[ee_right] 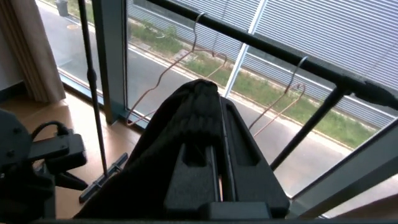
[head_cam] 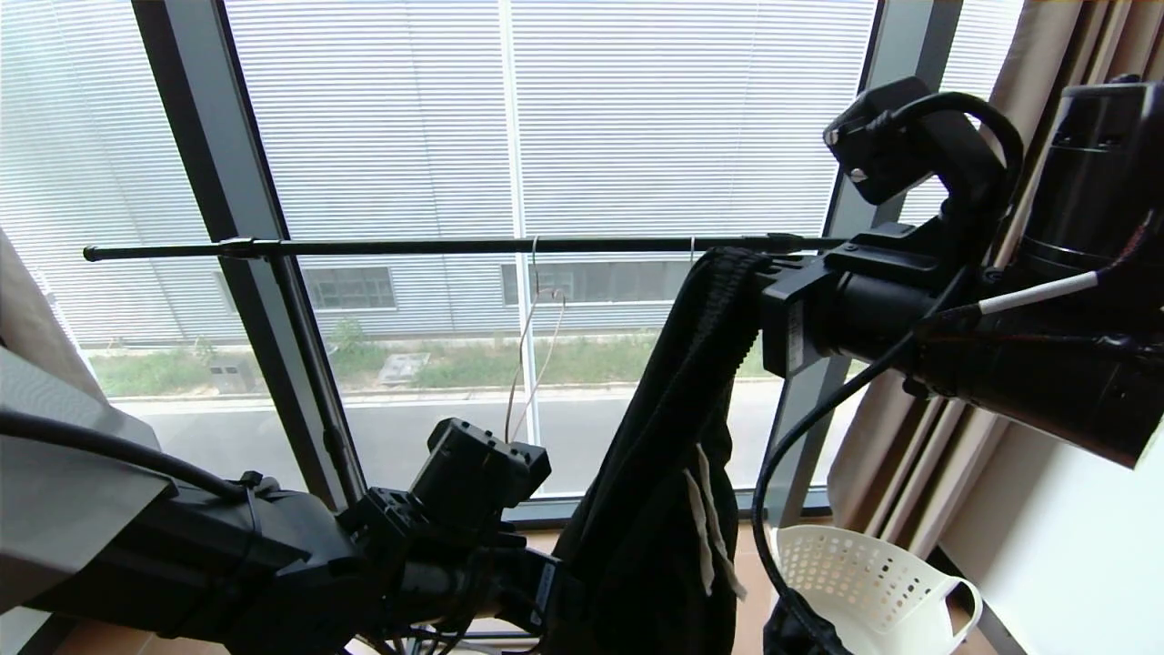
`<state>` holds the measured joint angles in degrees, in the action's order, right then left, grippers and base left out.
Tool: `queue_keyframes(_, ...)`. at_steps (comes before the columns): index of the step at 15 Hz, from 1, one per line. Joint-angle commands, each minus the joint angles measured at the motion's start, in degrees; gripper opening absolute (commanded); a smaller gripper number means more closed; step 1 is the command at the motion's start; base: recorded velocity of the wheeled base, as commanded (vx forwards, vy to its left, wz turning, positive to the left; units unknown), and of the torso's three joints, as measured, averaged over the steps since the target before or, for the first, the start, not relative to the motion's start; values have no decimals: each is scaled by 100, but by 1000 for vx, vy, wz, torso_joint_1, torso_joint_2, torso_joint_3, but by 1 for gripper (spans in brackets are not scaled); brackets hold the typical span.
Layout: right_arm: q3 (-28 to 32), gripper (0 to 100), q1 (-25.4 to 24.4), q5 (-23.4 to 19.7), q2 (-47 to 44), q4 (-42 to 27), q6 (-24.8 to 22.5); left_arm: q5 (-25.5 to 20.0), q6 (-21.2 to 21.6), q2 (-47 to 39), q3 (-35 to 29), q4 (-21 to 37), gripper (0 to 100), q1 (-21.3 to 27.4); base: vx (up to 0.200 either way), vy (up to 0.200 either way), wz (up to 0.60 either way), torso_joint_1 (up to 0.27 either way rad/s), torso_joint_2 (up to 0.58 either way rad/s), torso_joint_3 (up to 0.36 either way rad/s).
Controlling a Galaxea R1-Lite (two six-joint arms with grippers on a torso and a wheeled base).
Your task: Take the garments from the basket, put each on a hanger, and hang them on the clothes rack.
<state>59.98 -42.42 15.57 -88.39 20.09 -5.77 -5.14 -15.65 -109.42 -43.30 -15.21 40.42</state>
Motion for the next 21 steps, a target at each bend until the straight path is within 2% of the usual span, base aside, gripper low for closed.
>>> queue_keyframes(1,-206,0,261,8,305,12,-3,13,1,290,190,18,0,1,0,0,0,0,0,0)
queue_keyframes(3,-364,0,551,8,393,21,-3,66,1,527,313,18,0,1,0,0,0,0,0,0)
queue_keyframes(6,-777,0,1368,87,402,-31,-12,655,1,1002,639,18,0,-70,0,0,0,0,0,0)
queue_keyframes(9,-1155,0,1817,263,314,-137,-30,681,-8,1459,524,36,0,-430,0,0,0,0,0,0)
queue_keyframes(11,-1630,0,1896,280,226,-155,-56,681,10,1573,278,98,0,-632,0,0,0,0,0,0)
queue_keyframes(12,-1647,0,1904,280,226,-155,-56,681,10,1573,261,106,0,-641,0,0,0,0,0,0)
queue_keyframes(14,-1972,0,1887,271,121,-146,-65,673,36,1573,-319,519,0,-834,0,0,0,0,0,0)
queue_keyframes(17,-2008,0,1817,236,94,-137,-39,664,27,1468,-891,1020,0,-834,0,0,0,0,0,0)
queue_keyframes(19,-2087,0,1808,254,156,-146,-39,664,27,1433,-987,1056,0,-834,0,0,0,0,0,0)
queue_keyframes(21,-2447,0,1711,263,481,-163,-83,664,36,1239,-1462,1223,0,-843,0,0,0,0,0,0)
